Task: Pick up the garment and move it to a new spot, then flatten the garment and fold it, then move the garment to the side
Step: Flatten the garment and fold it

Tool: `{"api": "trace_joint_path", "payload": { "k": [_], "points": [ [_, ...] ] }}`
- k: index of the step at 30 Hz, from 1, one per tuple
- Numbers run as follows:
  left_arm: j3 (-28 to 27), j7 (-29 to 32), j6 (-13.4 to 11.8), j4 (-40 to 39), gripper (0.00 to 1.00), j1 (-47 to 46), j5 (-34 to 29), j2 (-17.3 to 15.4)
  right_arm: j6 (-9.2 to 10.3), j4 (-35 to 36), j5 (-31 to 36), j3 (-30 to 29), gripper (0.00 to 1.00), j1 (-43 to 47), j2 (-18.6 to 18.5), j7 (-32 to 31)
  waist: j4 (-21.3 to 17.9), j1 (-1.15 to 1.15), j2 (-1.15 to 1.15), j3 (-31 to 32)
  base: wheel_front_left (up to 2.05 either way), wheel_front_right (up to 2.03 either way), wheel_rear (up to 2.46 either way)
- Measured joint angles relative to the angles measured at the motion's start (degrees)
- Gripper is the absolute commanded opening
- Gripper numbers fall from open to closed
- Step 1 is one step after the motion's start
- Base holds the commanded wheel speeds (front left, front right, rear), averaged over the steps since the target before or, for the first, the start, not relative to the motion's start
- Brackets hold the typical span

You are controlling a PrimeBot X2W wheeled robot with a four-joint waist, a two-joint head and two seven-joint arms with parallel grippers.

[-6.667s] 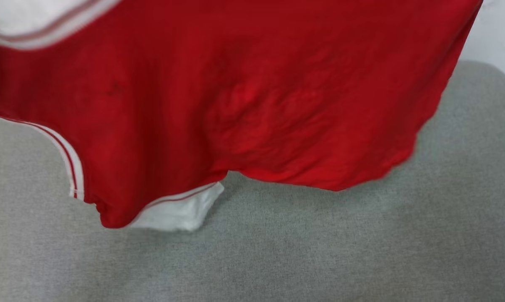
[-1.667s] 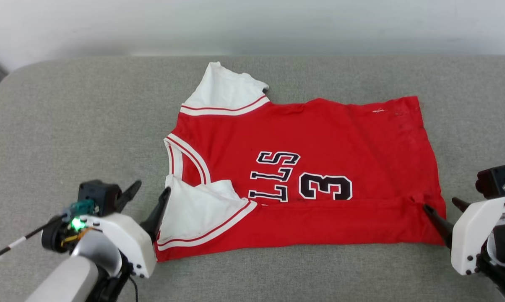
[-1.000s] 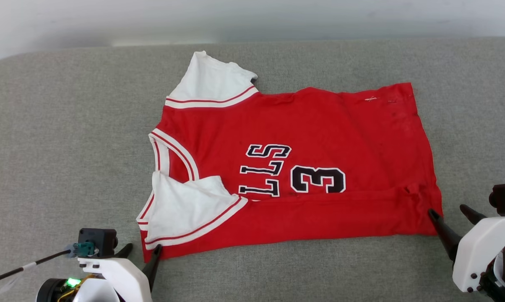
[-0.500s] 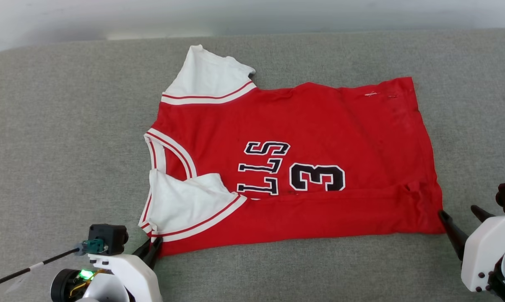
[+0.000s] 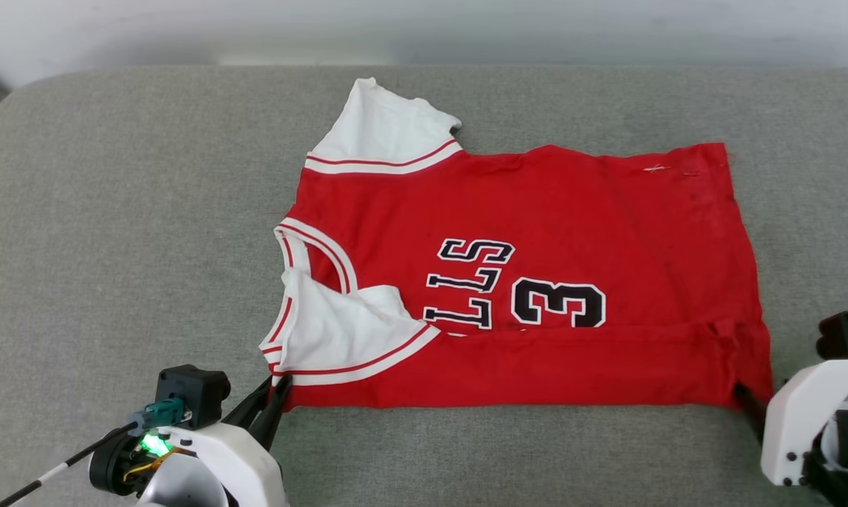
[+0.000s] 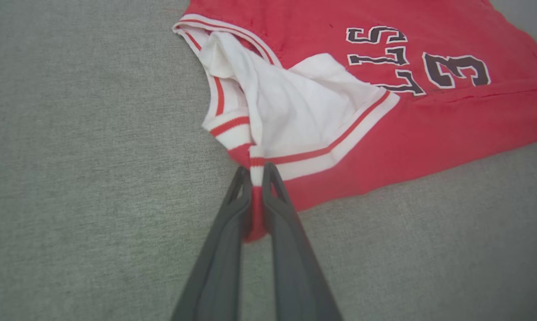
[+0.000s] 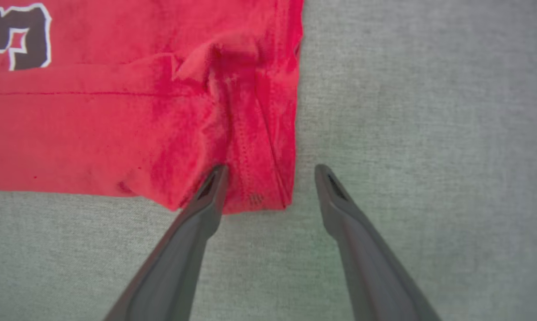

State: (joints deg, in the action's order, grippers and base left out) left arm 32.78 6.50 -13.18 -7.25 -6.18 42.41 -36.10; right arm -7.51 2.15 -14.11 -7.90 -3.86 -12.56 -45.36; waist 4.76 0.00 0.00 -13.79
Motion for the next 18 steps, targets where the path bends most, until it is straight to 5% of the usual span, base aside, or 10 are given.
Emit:
{"api": "trace_joint_path", "payload": {
  "k": [7,8,9,10,18],
  "points": [
    [0.4,0.5,-0.2,-2.1,0.0,-0.6,-0.9,-0.2,-0.02,-4.1,1.4,0.5,1.0,-1.6,1.2,0.0,1.3,0.0,0.0,-1.8,0.0,0.0,0.0],
    [0.5,0.5,-0.2,-2.0,0.0,-0.7,-0.9,-0.2,-0.02,-4.4,1.5,0.4,0.7,-1.7,1.4,0.0,1.5,0.0,0.0,-2.0,0.0,0.0,0.0],
    [0.5,0.5,-0.2,-1.8,0.0,-0.8,-0.9,-0.2,-0.02,-4.7,1.6,0.3,0.28,-1.8,1.5,0.2,1.6,0.0,0.0,-2.2,0.0,0.0,0.0],
    [0.5,0.5,-0.2,-1.5,0.0,-0.9,-0.9,-0.2,-0.03,-5.0,1.6,0.2,0.0,-1.9,1.6,0.3,1.6,0.0,0.0,-2.3,0.0,0.0,0.0],
    [1.3,1.3,0.8,1.7,0.0,-0.1,-0.7,-1.9,-0.02,-5.9,1.4,-1.2,0.0,-1.5,2.0,1.9,0.8,0.0,0.0,-0.4,0.0,0.0,0.0]
  ]
}}
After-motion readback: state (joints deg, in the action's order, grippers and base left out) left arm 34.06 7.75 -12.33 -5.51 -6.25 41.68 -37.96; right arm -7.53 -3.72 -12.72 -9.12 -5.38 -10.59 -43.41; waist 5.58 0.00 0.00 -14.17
